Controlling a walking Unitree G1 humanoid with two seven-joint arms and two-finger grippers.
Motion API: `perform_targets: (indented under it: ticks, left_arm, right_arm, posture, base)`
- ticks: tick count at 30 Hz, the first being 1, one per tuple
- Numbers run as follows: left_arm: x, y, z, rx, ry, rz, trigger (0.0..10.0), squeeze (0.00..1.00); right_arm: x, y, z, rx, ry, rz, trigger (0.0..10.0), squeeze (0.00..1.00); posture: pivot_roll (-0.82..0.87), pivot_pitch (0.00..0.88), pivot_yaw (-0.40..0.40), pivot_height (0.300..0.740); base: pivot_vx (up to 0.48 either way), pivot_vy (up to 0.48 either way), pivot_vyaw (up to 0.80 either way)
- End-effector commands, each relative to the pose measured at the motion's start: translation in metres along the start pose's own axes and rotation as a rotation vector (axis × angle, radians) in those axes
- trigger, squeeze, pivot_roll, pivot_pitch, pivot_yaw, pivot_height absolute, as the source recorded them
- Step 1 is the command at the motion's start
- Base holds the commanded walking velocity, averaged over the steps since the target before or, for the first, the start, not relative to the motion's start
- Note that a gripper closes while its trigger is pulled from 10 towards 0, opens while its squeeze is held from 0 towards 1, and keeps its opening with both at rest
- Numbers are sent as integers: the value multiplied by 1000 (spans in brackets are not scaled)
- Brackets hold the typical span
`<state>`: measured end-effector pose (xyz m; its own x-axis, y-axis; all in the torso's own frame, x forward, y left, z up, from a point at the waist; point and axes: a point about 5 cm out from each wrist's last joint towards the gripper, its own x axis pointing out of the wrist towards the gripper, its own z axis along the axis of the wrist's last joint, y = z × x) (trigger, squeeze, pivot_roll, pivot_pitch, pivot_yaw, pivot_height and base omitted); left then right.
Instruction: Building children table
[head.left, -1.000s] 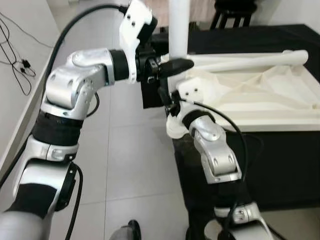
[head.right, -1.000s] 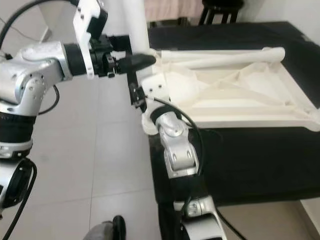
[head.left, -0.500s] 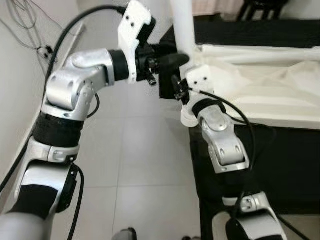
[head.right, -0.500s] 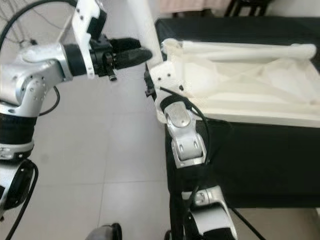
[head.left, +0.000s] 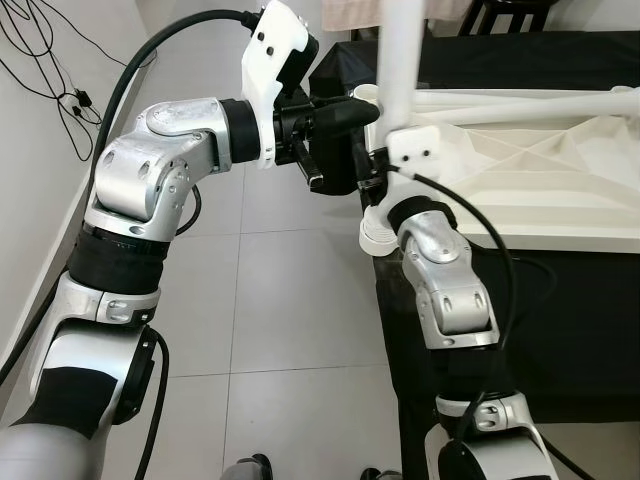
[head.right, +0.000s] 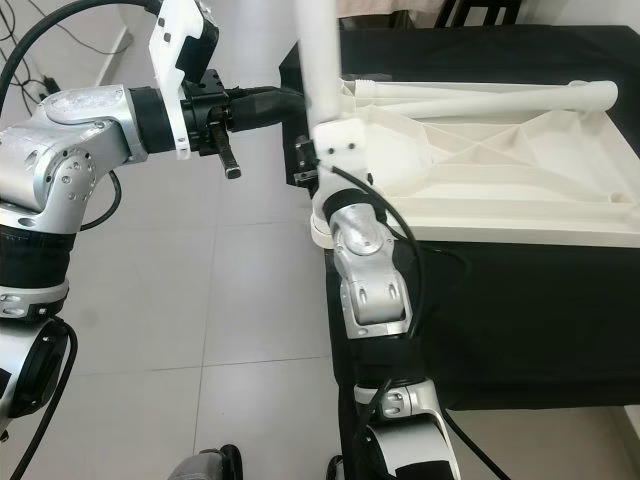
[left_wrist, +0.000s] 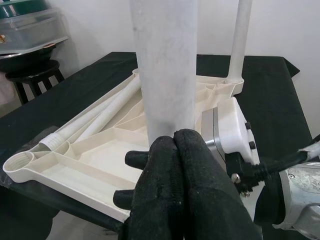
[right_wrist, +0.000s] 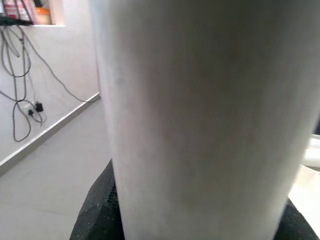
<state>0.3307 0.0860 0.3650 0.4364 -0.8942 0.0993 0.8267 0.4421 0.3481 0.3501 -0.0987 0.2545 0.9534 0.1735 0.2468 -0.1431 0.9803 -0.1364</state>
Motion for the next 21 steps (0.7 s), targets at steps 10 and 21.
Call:
perform_targets:
  ticks: [10, 21]
  left_arm:
    - [-20, 3, 19, -11, -72, -22, 10000, 0]
    - [-61, 20, 51, -9, -223, 163, 10000, 0]
  right_arm:
    - [3, -14, -29, 140, 153, -37, 0, 0]
    - [14, -22, 27, 387, -177, 63, 0, 0]
  posture:
    - [47, 194, 24, 740]
    - [47, 185, 30, 740]
  base:
    - [0, 0, 0]
    - [0, 0, 0]
